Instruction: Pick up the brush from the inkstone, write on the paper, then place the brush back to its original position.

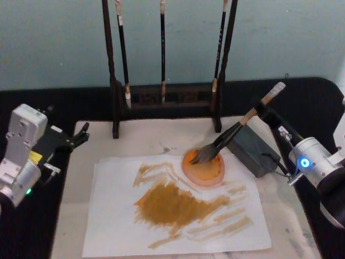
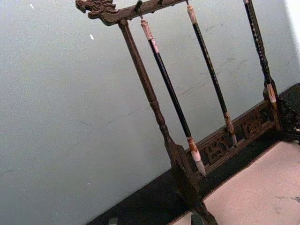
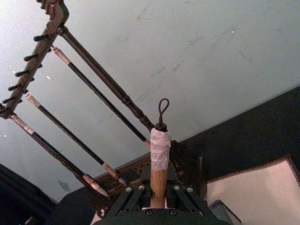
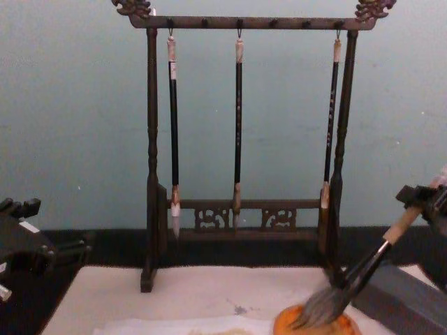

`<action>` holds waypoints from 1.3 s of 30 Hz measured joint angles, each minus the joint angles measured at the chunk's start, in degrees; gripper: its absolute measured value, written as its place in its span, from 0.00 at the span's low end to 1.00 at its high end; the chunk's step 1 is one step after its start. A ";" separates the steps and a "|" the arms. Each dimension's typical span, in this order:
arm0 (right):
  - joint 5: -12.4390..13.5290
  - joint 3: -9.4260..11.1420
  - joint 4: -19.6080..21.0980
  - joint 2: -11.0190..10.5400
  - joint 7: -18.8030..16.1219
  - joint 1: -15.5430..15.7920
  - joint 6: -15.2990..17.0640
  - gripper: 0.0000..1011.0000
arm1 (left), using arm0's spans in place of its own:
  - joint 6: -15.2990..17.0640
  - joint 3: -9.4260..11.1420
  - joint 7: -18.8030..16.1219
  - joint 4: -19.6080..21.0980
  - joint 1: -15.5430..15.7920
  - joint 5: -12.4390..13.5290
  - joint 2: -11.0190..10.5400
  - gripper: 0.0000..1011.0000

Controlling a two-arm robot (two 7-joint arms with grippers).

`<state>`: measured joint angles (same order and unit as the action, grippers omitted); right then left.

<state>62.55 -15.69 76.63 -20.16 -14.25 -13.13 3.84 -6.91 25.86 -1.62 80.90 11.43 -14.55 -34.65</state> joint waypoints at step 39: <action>5.65 -0.08 -1.21 0.79 4.27 0.52 0.05 0.17 | 0.00 0.00 0.00 0.00 0.00 0.00 0.00 1.00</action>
<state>68.20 -15.77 75.42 -19.37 -9.98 -12.61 3.88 -6.91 25.86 -1.62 80.90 11.43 -14.55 -34.65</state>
